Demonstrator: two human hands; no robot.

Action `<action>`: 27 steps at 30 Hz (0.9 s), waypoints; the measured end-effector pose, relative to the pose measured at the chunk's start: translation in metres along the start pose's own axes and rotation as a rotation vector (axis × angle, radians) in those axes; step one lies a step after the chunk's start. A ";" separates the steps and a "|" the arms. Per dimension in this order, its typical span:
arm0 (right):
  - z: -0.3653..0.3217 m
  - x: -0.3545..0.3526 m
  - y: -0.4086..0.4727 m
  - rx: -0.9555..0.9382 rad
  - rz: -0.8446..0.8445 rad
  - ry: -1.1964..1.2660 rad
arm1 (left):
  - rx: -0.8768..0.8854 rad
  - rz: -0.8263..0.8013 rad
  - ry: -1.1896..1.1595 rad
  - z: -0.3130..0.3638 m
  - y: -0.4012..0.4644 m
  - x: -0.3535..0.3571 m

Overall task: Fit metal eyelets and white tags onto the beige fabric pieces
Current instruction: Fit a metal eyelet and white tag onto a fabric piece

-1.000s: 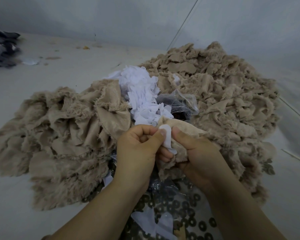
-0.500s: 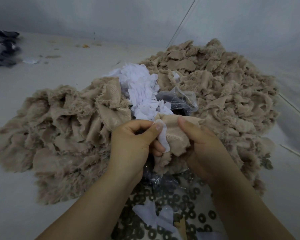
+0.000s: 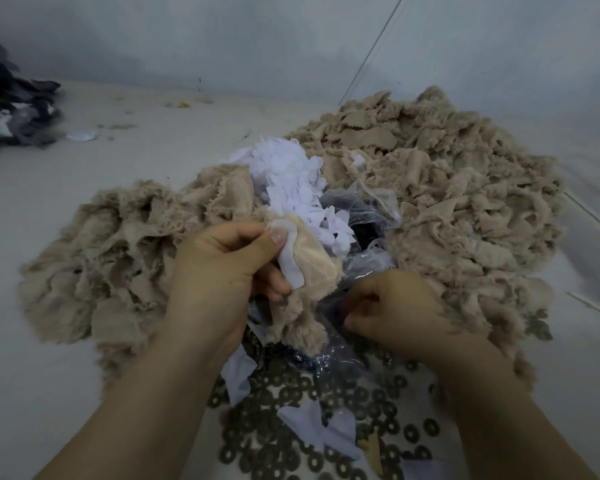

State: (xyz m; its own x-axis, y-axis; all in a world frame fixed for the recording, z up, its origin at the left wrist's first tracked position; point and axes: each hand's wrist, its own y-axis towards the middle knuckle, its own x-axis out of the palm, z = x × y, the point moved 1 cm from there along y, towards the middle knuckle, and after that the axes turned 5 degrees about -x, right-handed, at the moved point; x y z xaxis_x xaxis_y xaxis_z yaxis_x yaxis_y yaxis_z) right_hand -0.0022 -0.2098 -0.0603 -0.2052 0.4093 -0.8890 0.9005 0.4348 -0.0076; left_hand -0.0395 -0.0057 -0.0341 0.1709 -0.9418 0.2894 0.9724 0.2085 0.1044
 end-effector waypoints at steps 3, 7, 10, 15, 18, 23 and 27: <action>-0.001 0.008 0.002 -0.028 0.010 -0.079 | -0.017 0.003 0.004 -0.004 -0.001 0.001; 0.000 0.003 0.003 -0.016 0.289 -0.021 | -0.002 0.039 -0.001 -0.004 0.000 -0.001; -0.002 0.003 0.012 -0.042 0.288 -0.059 | -0.012 0.045 -0.005 -0.005 0.003 -0.001; -0.003 0.007 0.018 -0.019 0.235 -0.075 | -0.018 0.051 -0.012 -0.010 0.007 0.002; 0.007 0.008 0.017 0.113 0.144 -0.165 | -0.023 0.052 -0.026 -0.011 0.008 0.001; 0.003 0.016 0.019 0.158 0.134 -0.232 | -0.031 0.038 -0.018 -0.013 0.008 0.002; 0.004 0.014 0.020 0.199 0.095 -0.242 | -0.041 0.004 -0.007 -0.015 0.006 0.007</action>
State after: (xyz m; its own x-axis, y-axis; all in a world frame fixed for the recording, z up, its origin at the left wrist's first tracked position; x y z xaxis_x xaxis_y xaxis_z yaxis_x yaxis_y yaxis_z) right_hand 0.0142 -0.1987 -0.0744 -0.0414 0.2277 -0.9728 0.9733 0.2290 0.0122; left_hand -0.0302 -0.0148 -0.0463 0.1739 -0.9391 0.2964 0.9774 0.2013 0.0643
